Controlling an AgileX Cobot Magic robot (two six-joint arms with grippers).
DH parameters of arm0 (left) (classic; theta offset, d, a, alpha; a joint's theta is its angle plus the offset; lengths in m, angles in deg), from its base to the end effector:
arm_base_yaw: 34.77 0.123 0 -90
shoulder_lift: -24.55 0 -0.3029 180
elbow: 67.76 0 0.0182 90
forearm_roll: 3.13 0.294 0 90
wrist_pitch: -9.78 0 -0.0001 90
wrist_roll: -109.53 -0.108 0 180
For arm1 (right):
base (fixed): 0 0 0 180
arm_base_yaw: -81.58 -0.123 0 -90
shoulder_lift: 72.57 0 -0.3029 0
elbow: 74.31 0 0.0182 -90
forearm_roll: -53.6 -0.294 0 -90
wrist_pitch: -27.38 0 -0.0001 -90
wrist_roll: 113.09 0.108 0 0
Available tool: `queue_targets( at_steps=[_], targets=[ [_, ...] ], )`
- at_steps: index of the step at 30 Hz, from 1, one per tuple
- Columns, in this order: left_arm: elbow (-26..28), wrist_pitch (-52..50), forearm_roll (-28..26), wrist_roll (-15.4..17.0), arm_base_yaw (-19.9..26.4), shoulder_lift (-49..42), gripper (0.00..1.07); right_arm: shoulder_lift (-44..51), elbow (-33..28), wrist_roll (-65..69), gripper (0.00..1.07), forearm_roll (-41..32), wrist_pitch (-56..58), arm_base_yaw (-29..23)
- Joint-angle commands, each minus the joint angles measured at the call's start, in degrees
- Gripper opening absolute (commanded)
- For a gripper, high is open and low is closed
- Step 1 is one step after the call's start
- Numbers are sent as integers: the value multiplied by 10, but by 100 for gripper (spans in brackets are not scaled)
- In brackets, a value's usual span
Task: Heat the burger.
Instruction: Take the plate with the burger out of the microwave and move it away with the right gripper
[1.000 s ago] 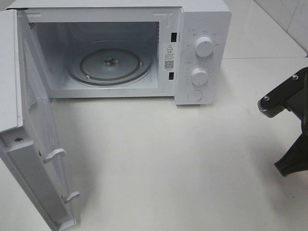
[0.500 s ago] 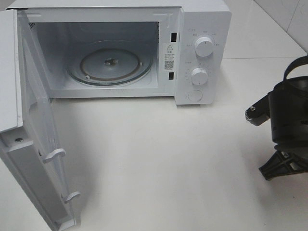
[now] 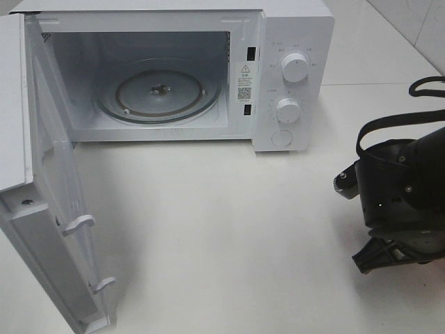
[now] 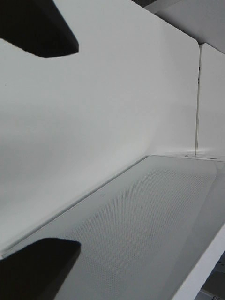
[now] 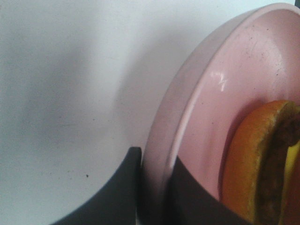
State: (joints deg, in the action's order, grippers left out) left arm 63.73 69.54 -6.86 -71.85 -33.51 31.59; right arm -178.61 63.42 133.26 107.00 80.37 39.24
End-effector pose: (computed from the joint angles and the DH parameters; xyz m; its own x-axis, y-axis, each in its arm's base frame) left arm 0.0291 -0.0054 0.2953 -0.4268 -0.0181 -0.9042 0.0251 0.9992 -0.0319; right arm 0.2270 0.1131 0.0912 -0.9147 -0.3569 -0.1894 -0.1710 0.7666 -0.6189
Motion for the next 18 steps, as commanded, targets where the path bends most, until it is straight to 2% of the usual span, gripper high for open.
queue_targets(
  at_steps=[1,8,18],
  targets=[
    [-3,-3,-1,2,1,-12,100,-11,3,9,0,34,30,5],
    [-3,-3,-1,2,1,-12,100,-52,1,25,1,41,6,32],
    [-3,-3,-1,2,1,-12,100,-62,1,35,7,46,-24,38]
  ],
)
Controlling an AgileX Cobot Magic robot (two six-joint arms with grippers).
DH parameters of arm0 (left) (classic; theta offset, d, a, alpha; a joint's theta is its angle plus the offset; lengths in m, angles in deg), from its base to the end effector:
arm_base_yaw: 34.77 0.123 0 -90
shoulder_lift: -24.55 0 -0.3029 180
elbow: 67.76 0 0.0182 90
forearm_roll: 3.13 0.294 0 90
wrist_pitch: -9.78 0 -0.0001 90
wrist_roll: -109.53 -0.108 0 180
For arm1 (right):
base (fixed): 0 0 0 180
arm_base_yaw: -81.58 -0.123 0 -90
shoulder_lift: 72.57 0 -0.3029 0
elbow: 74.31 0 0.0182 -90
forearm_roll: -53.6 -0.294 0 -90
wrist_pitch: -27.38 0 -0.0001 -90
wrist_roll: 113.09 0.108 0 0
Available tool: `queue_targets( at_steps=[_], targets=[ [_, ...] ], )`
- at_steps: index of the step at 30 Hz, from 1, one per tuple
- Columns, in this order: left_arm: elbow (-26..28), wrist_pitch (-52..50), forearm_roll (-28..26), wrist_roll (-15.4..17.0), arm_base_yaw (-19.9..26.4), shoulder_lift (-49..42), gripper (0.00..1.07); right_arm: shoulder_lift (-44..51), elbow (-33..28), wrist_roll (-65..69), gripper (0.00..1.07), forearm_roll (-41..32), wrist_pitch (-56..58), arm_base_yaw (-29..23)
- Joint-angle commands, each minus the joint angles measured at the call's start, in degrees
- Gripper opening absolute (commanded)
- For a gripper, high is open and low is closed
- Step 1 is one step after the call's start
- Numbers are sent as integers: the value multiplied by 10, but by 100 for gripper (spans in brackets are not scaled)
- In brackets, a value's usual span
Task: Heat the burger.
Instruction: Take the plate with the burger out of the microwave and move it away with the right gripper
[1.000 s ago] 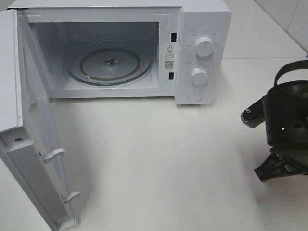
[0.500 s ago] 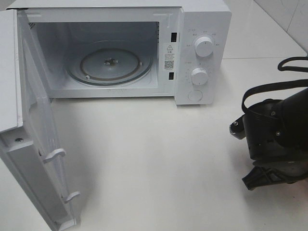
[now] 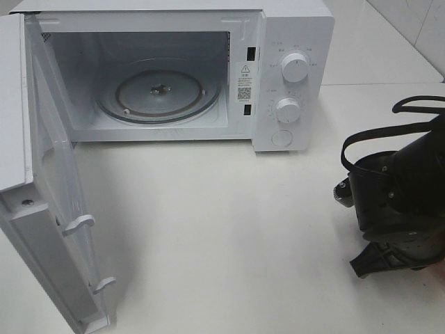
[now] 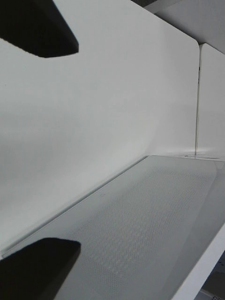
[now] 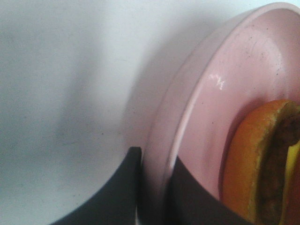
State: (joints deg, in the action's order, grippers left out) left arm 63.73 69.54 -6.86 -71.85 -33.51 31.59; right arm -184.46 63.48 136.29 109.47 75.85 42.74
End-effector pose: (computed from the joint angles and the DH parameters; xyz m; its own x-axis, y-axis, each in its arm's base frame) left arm 0.0291 -0.0054 0.2953 -0.4268 -0.0181 -0.9042 0.0251 0.9992 -0.0319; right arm 0.2353 0.1034 0.0634 -0.9324 -0.3247 -0.1585 -0.1680 0.7779 -0.6055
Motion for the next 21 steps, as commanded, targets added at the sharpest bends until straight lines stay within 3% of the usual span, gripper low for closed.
queue_targets(
  at_steps=[1,4,6,7,8,9,11,21],
  targets=[
    [-3,-3,-1,2,1,-12,100,-5,0,5,11,21,13,3],
    [-3,-3,-1,2,1,-12,100,-6,0,5,14,19,11,3],
    [-3,-3,-1,2,1,-12,100,-6,0,4,27,15,11,3],
    [-3,-3,-1,2,1,-12,100,-6,0,4,27,15,11,3],
    [-3,-3,-1,2,1,-12,100,-6,0,3,34,9,11,3],
    [-3,-3,-1,2,1,-12,100,-6,0,3,34,9,11,3],
    [-3,-3,-1,2,1,-12,100,-1,1,-5,44,3,10,3],
    [-3,-3,-1,2,1,-12,100,75,1,-74,48,-41,6,1]
  ],
)
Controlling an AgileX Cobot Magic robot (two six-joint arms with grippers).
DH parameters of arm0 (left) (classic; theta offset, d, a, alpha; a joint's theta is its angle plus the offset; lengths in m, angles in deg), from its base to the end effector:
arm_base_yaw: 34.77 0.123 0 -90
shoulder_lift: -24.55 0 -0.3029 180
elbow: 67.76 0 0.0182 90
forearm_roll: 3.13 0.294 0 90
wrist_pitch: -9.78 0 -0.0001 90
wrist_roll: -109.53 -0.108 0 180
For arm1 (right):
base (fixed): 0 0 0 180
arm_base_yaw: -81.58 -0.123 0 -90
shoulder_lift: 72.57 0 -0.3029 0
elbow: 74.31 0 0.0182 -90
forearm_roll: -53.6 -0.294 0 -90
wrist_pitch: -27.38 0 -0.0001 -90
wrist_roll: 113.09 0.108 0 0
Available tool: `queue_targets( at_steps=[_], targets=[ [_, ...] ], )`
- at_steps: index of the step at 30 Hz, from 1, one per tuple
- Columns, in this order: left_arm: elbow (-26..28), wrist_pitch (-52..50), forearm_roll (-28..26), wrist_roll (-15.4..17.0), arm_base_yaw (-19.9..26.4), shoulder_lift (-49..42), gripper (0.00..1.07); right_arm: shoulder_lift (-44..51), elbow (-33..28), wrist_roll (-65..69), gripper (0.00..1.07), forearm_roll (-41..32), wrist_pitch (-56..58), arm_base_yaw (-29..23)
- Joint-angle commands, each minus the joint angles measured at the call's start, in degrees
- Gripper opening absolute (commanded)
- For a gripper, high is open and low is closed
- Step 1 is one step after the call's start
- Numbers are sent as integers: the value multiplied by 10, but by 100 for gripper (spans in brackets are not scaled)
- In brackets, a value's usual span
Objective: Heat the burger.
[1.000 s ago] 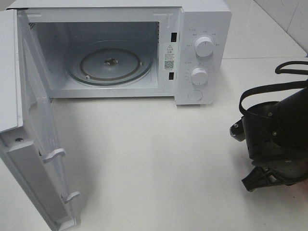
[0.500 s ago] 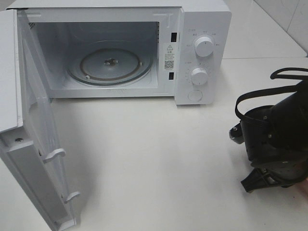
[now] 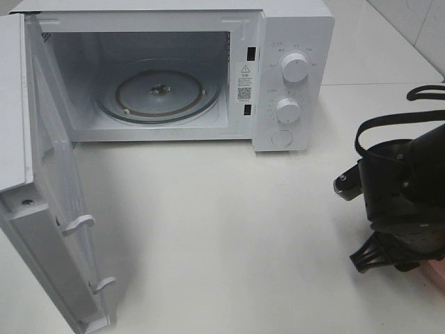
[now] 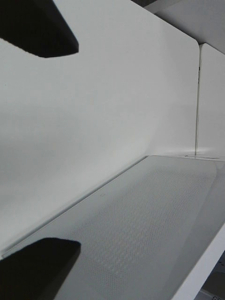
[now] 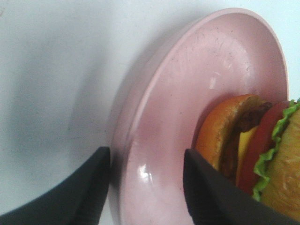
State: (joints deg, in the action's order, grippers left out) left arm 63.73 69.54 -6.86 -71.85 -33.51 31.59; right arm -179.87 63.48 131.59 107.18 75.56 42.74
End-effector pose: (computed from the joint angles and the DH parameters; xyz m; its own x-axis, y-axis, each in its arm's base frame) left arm 0.0291 -0.0054 0.2953 -0.4268 -0.0181 -0.9042 0.0251 0.9992 -0.0319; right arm 0.2355 0.1064 0.0818 -0.9205 -0.3467 -0.1803 -0.1880 0.7973 -0.5735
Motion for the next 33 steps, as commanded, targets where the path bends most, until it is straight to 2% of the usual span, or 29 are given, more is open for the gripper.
queue_targets(
  at_steps=[1,6,14,17,23,24,26,27,31,33],
  targets=[
    [-3,-3,-1,2,1,-12,100,29,1,-28,48,-18,9,1],
    [-3,-3,-1,2,1,-12,100,99,1,-104,50,-74,-19,1],
    [-3,-3,-1,2,1,-12,100,228,1,-215,69,-144,-52,1],
    [-3,-3,-1,2,1,-12,100,266,1,-238,72,-170,-47,1],
    [-3,-3,-1,2,1,-12,100,343,1,-296,73,-235,-32,1],
    [-3,-3,-1,2,1,-12,100,372,1,-323,73,-269,-23,1],
    [-3,-3,-1,2,1,-12,100,384,1,-341,73,-283,-18,1],
    [-3,-3,-1,2,1,-12,100,410,1,-378,73,-319,-5,1],
    [-3,-3,-1,2,1,-12,100,443,1,-423,73,-367,23,1],
    [-3,-3,-1,2,1,-12,100,486,1,-461,73,-425,62,1]
  ],
)
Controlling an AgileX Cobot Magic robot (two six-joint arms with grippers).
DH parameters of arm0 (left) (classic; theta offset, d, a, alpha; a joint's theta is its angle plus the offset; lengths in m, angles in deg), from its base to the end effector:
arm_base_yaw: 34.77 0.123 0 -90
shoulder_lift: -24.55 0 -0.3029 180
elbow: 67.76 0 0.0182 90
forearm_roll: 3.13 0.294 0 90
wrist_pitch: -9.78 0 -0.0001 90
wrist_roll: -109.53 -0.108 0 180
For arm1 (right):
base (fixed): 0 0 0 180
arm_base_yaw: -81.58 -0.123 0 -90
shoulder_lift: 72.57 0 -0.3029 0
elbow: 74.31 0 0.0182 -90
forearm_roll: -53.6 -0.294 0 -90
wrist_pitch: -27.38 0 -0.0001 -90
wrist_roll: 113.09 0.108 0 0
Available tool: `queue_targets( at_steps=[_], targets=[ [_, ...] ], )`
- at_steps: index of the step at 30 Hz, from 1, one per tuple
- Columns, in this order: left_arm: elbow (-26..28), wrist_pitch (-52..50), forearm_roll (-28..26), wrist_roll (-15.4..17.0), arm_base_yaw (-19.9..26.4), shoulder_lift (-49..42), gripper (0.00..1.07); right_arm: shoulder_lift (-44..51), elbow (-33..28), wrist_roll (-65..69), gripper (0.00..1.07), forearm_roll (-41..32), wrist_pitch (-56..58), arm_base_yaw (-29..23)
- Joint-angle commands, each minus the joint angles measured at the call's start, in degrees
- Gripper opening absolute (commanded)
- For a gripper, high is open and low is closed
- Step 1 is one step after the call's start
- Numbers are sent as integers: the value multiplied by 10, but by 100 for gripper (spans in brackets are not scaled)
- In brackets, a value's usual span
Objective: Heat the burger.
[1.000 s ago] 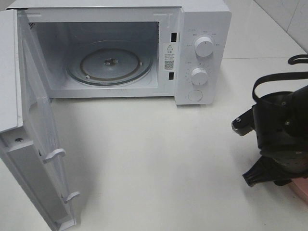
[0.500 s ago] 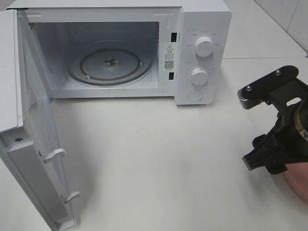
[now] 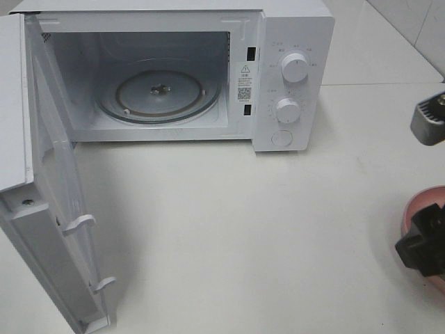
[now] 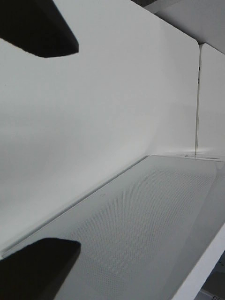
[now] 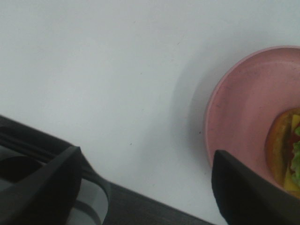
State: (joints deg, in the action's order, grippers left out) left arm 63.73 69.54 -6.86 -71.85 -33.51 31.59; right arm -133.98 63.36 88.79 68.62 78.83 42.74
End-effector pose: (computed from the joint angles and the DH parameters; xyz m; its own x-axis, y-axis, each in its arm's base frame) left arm 0.0291 -0.0054 0.2953 -0.4268 -0.0181 -0.9042 0.0251 0.9992 -0.0319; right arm 0.1624 0.1026 0.2415 -0.8020 -0.3761 -0.4640 -0.3823 0.9201 -0.0849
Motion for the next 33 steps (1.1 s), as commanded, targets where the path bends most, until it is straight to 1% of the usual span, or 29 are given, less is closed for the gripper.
queue_targets(
  at_steps=[1,3,5,8,10,11,12,13,15,17,18,21,23,24,25,26,27,28,29,30,31,32,33],
  targets=[
    [-3,-3,-1,2,1,-12,100,28,2,-33,73,-40,29,1],
    [-3,-3,-1,2,1,-12,100,40,2,-40,73,-50,41,1],
    [-3,-3,-1,2,1,-12,100,97,2,-48,72,-69,79,1],
    [-3,-3,-1,2,1,-12,100,109,2,-48,72,-72,88,1],
    [-3,-3,-1,2,1,-12,100,153,2,-48,72,-74,103,1],
    [-3,-3,-1,2,1,-12,100,153,2,-48,72,-74,103,1],
    [-3,-3,-1,2,1,-12,100,187,-1,-48,72,-73,105,1],
    [-3,-3,-1,2,1,-12,100,187,-1,-48,72,-73,105,1],
    [-3,-3,-1,2,1,-12,100,253,-13,-50,72,-65,103,5],
    [-3,-3,-1,2,1,-12,100,264,-17,-50,72,-64,102,11],
    [-3,-3,-1,2,1,-12,100,284,-26,-52,72,-64,101,32],
    [-3,-3,-1,2,1,-12,100,294,-31,-55,72,-65,100,48],
    [-3,-3,-1,2,1,-12,100,327,-49,-68,72,-68,89,112],
    [-3,-3,-1,2,1,-12,100,327,-49,-68,72,-68,89,112],
    [-3,-3,-1,2,1,-12,100,336,-53,-72,72,-68,83,128],
    [-3,-3,-1,2,1,-12,100,354,-57,-83,72,-72,71,156],
    [-3,-3,-1,2,1,-12,100,354,-57,-83,72,-72,71,156],
    [-3,-3,-1,2,1,-12,100,372,-61,-97,72,-77,62,183],
    [-3,-3,-1,2,1,-12,100,372,-61,-97,72,-77,62,183],
    [-3,-3,-1,2,1,-12,100,381,-61,-105,72,-80,62,197],
    [-3,-3,-1,2,1,-12,100,398,-61,-115,72,-85,62,222],
    [-3,-3,-1,2,1,-12,100,398,-61,-115,72,-85,62,222],
    [-3,-3,-1,2,1,-12,100,414,-61,-119,72,-87,62,243]
  ],
)
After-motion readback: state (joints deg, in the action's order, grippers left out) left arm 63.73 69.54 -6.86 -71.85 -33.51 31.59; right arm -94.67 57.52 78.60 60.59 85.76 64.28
